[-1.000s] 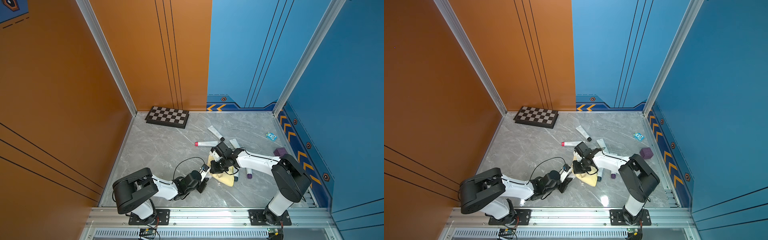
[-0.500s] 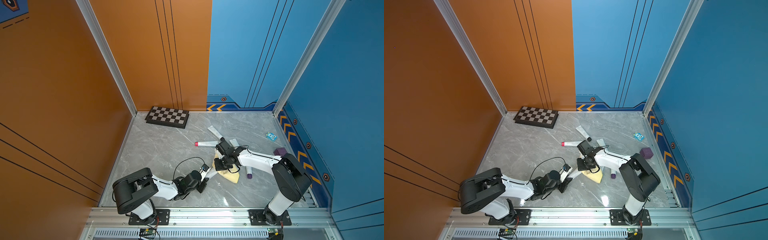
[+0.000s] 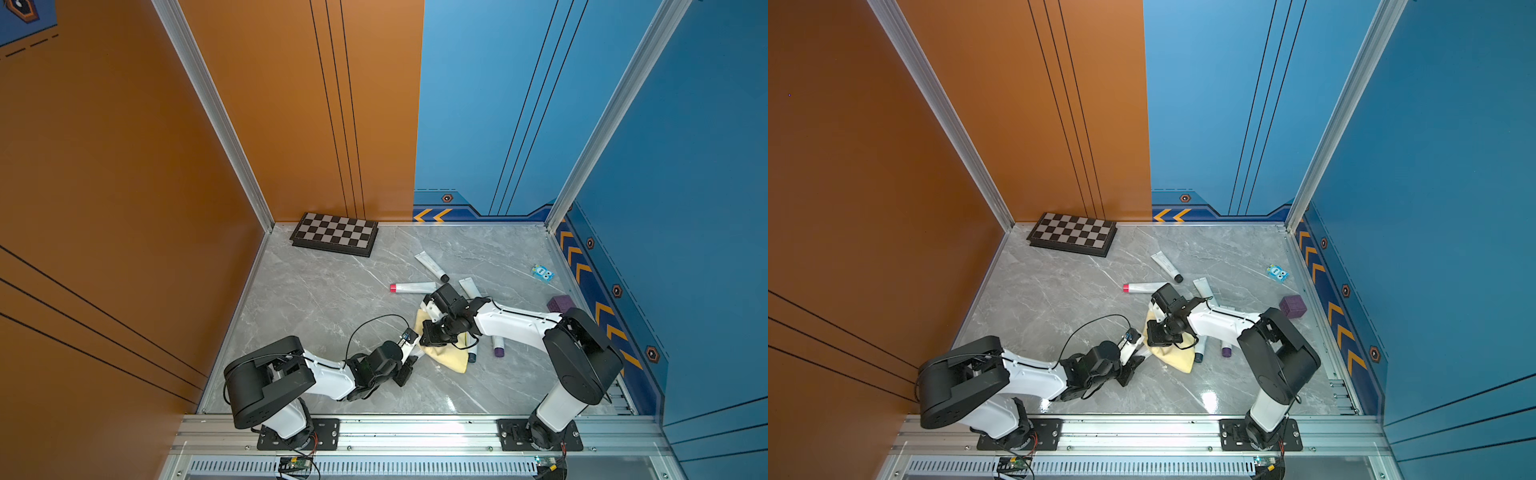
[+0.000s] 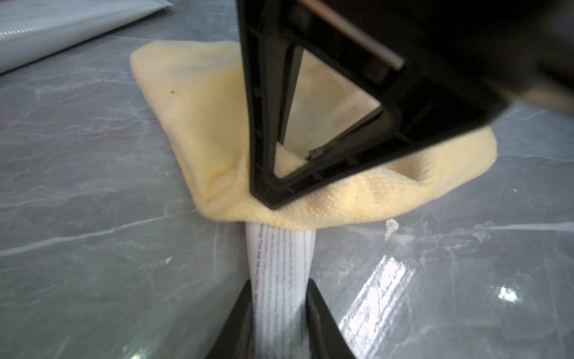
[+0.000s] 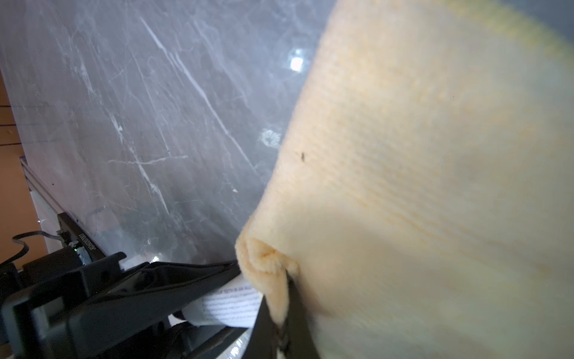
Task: Wipe the surface of the toothpaste tube
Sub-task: Wipe the dirt from the toothpaste tube, then move the toothpaste to the center of the board.
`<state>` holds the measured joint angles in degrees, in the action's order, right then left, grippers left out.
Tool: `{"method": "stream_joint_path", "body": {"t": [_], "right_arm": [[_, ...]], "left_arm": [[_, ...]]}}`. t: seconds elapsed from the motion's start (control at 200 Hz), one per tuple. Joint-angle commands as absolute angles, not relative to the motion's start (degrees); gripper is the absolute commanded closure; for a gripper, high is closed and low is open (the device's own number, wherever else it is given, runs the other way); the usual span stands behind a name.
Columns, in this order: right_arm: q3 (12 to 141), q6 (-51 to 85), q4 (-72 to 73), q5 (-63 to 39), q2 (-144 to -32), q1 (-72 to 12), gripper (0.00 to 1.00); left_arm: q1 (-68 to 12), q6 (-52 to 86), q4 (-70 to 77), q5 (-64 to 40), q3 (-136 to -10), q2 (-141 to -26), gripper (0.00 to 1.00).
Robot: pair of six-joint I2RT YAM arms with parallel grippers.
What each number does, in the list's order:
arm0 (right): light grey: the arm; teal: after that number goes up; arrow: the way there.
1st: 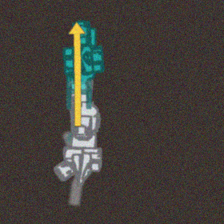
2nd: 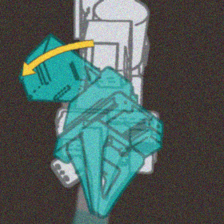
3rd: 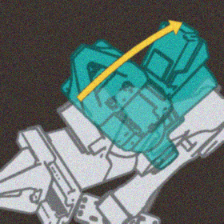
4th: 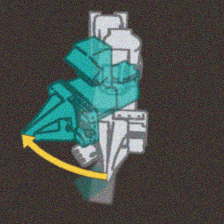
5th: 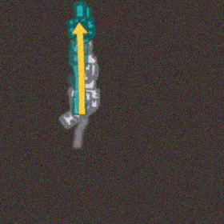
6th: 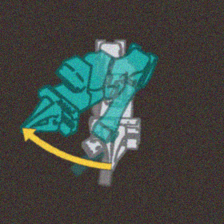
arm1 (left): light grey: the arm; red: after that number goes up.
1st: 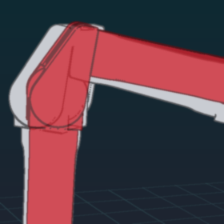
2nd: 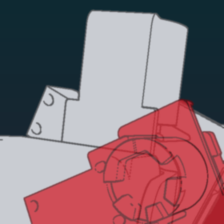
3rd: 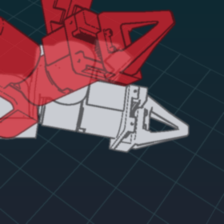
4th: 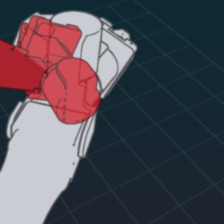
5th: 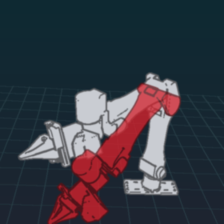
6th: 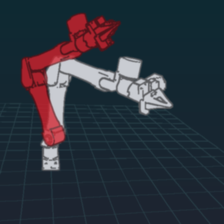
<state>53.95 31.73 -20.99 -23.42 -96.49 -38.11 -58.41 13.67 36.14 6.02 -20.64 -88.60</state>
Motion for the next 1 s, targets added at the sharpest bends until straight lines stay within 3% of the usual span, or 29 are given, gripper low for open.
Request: {"method": "stream_joint_path", "body": {"t": [0.0,0.085,0.485,0.761,0.941,0.996], "right_arm": [[51.1,30.4,-32.7,-10.3,-94.8,-32.9,1.00],[51.9,30.4,-34.2,-6.1,-90.5,-30.0,1.00],[65.7,32.3,-38.0,-10.1,-76.3,-20.1,1.00],[67.3,30.0,-41.7,-12.4,-70.7,-14.2,1.00],[66.0,29.3,-42.3,-13.2,-69.5,-13.8,1.00],[65.8,29.2,-42.4,-13.7,-69.1,-13.1,1.00]], "left_arm": [[-55.9,12.8,27.9,4.2,-20.7,-90.3,0.90],[-54.7,12.1,27.8,2.3,-22.2,-91.3,0.89],[-51.6,9.2,25.7,-4.5,-35.5,-100.0,0.88],[-51.1,10.0,25.6,-9.9,-46.2,-109.6,0.84],[-51.2,11.5,24.5,-12.9,-52.8,-113.5,0.65],[-50.6,12.0,23.9,-12.5,-53.2,-112.1,0.51]]}}
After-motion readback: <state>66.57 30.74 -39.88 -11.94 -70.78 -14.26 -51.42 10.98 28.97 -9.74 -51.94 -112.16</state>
